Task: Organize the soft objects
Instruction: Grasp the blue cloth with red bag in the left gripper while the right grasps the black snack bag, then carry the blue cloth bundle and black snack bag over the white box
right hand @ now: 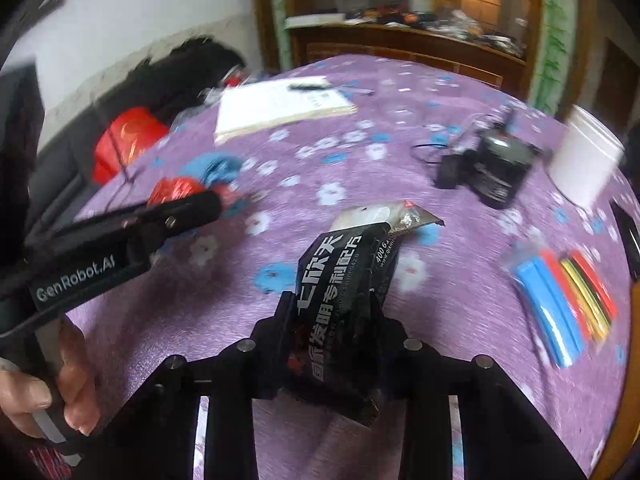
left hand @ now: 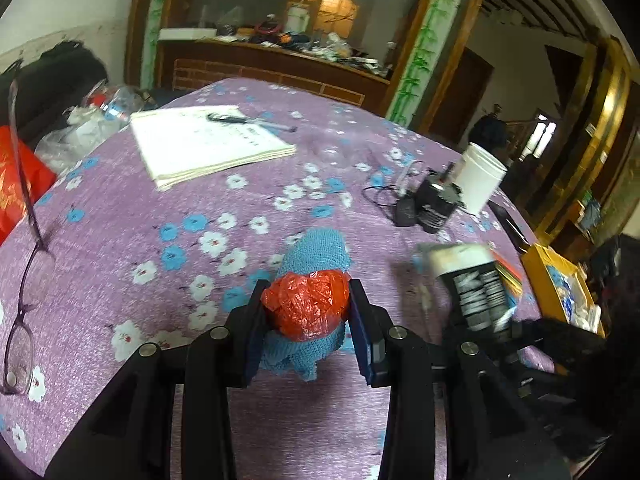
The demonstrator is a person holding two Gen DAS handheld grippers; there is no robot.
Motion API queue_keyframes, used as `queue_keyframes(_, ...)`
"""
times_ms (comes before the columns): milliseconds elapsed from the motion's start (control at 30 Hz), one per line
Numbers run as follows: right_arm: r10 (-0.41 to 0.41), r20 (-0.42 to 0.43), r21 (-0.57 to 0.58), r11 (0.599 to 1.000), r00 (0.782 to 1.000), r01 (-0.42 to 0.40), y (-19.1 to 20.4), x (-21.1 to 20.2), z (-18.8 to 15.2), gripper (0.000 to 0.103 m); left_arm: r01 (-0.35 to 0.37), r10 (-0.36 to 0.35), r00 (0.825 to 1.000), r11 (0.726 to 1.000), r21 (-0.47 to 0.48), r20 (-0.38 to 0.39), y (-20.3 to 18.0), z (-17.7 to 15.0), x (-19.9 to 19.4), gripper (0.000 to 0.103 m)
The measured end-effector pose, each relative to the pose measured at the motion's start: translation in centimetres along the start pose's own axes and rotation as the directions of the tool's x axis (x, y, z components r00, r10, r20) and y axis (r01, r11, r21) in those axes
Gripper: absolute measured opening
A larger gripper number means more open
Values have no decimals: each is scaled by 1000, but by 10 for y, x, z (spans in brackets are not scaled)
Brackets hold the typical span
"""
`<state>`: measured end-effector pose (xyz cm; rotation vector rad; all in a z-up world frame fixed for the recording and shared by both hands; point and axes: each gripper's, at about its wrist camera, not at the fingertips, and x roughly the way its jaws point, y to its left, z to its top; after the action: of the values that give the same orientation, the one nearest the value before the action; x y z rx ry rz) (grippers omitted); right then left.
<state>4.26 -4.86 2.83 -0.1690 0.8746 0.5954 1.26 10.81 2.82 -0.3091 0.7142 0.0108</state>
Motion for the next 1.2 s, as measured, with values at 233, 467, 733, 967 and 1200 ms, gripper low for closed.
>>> queue_keyframes(233, -111, 178, 87, 991, 978, 97, -25, -64, -29, 33, 67, -69, 997, 994, 87, 18, -21, -3, -7, 35)
queue_keyframes(467, -122, 225, 125, 988, 967, 95, -34, -88, -44, 33, 101, -101, 995, 986, 134, -5, -35, -8, -6, 35)
queue_keyframes(733, -115, 248, 160, 984, 962, 76, -48, -106, -53, 33, 116, -112, 993, 979, 170, -30, -60, -15, -12, 35)
queue_keyframes(967, -143, 282, 238, 968, 949, 76, -82, -138, -67, 33, 218, -205, 975, 950, 226, -80, -116, -21, -23, 35)
queue_keyframes(1200, -203, 323, 345, 935, 924, 85, -130, -179, -83, 33, 327, -296, 944, 898, 295, -146, -191, -25, -30, 35)
